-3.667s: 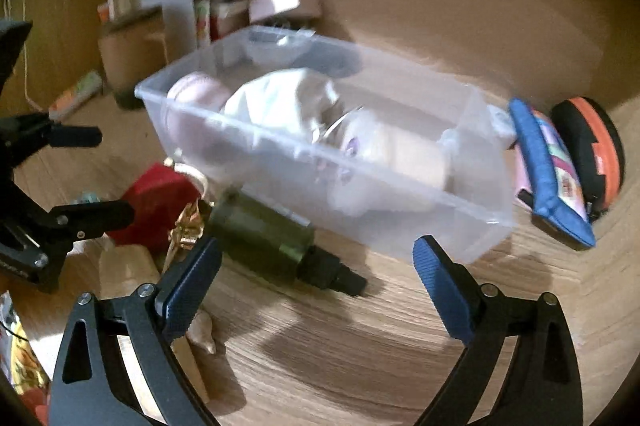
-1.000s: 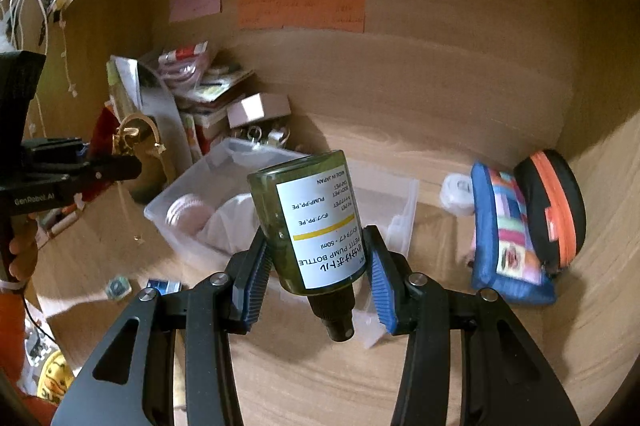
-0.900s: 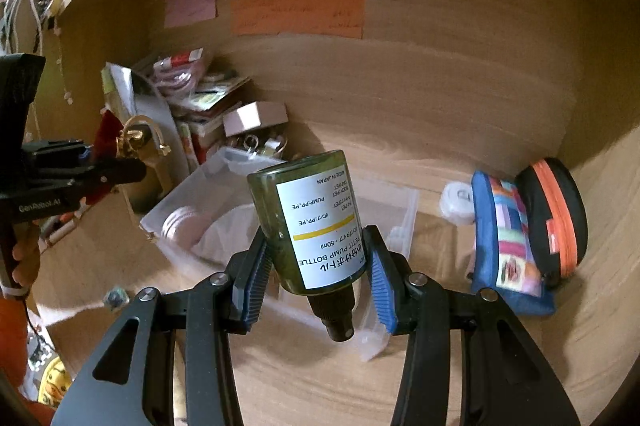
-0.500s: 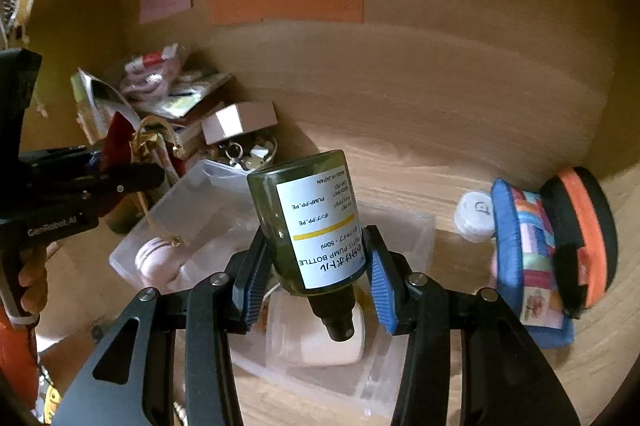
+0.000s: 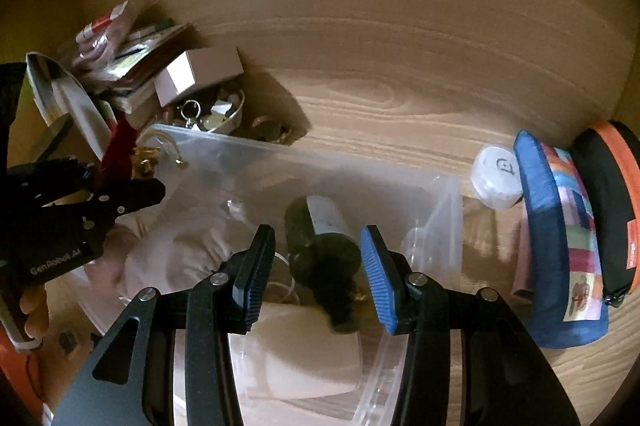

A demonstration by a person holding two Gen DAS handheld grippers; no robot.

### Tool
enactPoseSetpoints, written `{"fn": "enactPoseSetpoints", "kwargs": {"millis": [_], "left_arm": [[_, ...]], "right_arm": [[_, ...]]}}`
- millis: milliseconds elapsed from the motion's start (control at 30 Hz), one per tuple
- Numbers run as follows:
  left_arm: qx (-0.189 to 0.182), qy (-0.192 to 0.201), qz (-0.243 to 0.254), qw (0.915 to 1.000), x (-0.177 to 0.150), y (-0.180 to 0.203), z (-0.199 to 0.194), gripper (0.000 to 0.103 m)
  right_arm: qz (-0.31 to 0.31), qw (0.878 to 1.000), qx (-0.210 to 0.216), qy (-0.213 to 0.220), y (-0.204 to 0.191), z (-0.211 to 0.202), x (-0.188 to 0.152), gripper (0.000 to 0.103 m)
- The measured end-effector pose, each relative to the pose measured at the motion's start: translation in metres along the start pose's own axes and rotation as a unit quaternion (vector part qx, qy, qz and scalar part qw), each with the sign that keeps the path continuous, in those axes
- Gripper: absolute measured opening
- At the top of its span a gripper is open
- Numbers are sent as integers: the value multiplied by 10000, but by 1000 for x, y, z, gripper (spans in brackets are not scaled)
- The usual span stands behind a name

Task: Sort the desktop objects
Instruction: 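Lower the red pouch into the bin with the left tool while the right lowers the bottle in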

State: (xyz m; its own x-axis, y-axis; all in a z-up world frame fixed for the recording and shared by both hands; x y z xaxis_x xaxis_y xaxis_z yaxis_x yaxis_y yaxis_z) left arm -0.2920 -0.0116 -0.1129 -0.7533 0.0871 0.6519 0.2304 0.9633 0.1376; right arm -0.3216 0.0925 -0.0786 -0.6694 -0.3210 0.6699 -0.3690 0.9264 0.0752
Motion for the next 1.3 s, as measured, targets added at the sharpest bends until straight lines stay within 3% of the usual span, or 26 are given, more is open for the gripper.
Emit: {"fn": "enactPoseSetpoints", "kwargs": {"millis": [233, 400, 700, 833, 1067, 1300], "left_arm": [[128, -90, 212, 9997, -3, 6, 9, 44], [432, 173, 436, 9980, -1, 8, -3, 70], [346, 169, 470, 9982, 0, 9, -6, 71], [335, 176, 506, 9980, -1, 9, -8, 78], [291, 315, 475, 9980, 1, 8, -17, 94], [385, 363, 467, 9975, 2, 9, -36, 95]], "right_arm": [[-54, 10000, -35, 40, -4, -2, -2, 41], [-37, 9998, -12, 198, -4, -9, 1, 42], [39, 9991, 170, 390, -5, -22, 6, 51], [181, 9981, 330, 479, -5, -27, 6, 74], [141, 9978, 361, 533, -8, -33, 7, 83], [-1, 9985, 165, 516, -11, -45, 9, 83]]}}
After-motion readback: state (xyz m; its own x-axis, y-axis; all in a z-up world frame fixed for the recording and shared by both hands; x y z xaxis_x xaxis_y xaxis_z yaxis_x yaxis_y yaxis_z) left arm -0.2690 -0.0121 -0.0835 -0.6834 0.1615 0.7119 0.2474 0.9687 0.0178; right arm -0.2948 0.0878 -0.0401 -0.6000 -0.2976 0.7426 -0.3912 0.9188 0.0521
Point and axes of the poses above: each gripper's, at about its wrist camera, not at the fingertips, and z roughly the way its jaws point, y to its right, x to its top, the point moved 8 cm from there along z, roughly the way its jaws point, and after that the axes turned 9 degrees about -x, right-handed, at the moved point
